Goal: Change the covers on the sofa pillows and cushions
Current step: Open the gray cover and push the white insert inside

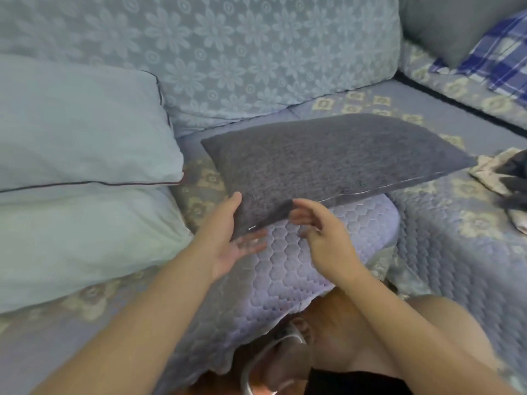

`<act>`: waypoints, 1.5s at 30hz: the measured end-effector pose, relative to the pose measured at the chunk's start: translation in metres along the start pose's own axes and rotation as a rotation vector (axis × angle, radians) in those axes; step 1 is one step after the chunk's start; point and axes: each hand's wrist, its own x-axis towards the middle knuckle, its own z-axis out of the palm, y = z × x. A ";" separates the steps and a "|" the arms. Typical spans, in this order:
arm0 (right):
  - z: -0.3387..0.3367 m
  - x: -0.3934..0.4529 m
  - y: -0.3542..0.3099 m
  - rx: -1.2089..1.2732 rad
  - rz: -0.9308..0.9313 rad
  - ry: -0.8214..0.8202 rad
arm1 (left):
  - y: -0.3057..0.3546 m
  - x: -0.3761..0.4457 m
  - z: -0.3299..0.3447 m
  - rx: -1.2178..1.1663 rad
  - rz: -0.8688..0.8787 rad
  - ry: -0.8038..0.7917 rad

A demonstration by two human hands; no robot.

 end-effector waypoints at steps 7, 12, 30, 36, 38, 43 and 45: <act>0.008 0.015 0.000 0.070 0.032 0.094 | -0.023 -0.018 -0.028 -0.268 0.052 0.046; 0.025 0.000 -0.004 -0.076 -0.031 0.148 | -0.030 -0.022 -0.029 0.258 0.313 0.178; 0.062 -0.016 -0.035 -0.141 -0.117 0.025 | -0.031 -0.054 -0.020 0.687 0.691 0.285; 0.057 -0.018 -0.038 -0.443 -0.307 0.138 | -0.037 -0.047 -0.009 0.768 0.810 0.403; 0.046 -0.015 -0.034 -0.549 -0.267 0.206 | -0.039 -0.048 -0.009 0.790 0.862 0.422; -0.029 0.020 0.002 -0.582 0.196 0.429 | -0.033 -0.053 -0.030 0.648 0.886 0.527; -0.056 0.028 0.011 -0.557 0.263 0.566 | -0.018 -0.050 -0.047 0.505 0.916 0.621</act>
